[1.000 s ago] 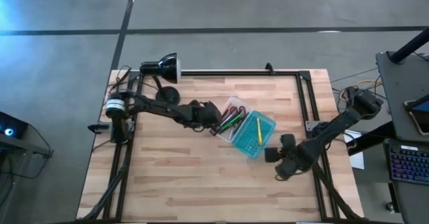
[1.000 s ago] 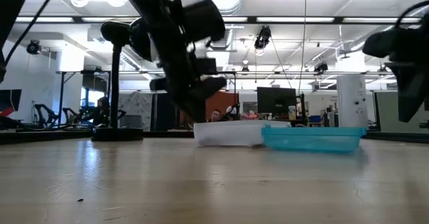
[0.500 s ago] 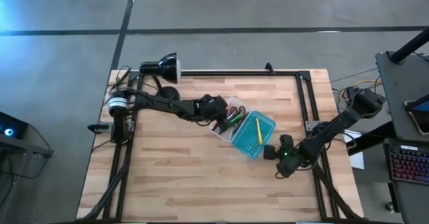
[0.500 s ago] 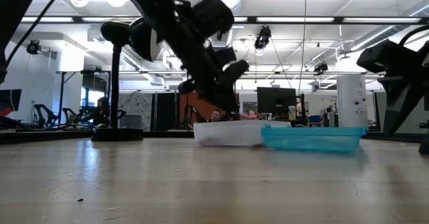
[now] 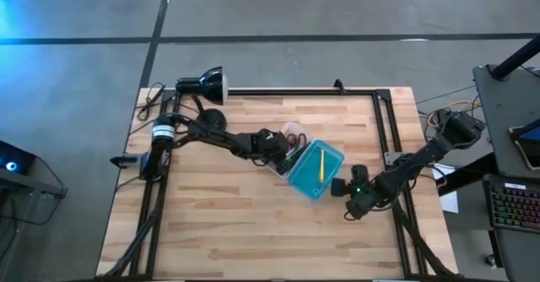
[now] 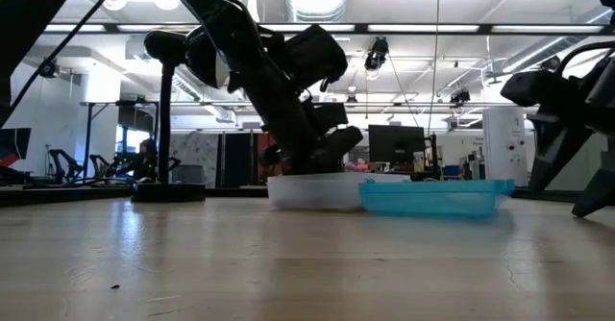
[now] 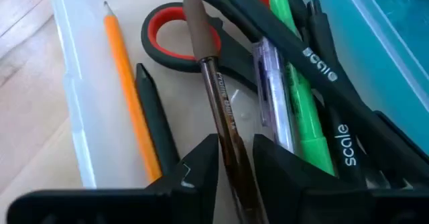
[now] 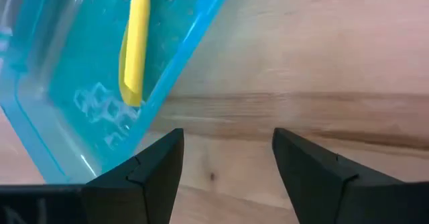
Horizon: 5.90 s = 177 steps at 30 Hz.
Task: Pick & place school supplies into a supply box
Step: Close the supply box
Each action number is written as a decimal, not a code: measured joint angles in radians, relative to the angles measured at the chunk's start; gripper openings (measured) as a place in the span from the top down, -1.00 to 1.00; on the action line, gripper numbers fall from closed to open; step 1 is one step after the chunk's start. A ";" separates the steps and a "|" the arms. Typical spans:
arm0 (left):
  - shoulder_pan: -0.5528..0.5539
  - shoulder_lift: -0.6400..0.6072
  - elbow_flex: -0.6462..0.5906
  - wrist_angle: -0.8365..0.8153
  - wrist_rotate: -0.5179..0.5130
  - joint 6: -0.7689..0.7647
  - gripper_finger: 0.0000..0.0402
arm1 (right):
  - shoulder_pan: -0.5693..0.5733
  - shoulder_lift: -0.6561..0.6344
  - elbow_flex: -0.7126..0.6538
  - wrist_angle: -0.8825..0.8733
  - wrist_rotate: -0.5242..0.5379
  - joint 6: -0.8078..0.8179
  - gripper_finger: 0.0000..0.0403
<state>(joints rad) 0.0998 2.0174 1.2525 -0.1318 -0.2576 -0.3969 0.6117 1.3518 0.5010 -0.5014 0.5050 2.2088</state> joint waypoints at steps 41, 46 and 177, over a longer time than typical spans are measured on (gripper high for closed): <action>0.001 0.001 0.019 -0.052 -0.005 0.002 0.60 | -0.087 0.141 0.131 0.060 0.119 -1.026 0.76; 0.001 0.001 0.018 -0.048 -0.005 0.002 0.60 | -0.087 0.129 0.215 0.009 0.197 -1.069 0.76; -0.006 -0.130 -0.218 0.303 0.179 -0.531 0.60 | -0.443 0.174 0.288 0.189 -0.016 -1.348 0.76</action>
<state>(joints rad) 0.0937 1.8879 1.0340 0.1707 -0.0791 -0.9276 0.1692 1.5253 0.7895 -0.3124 0.4889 0.8604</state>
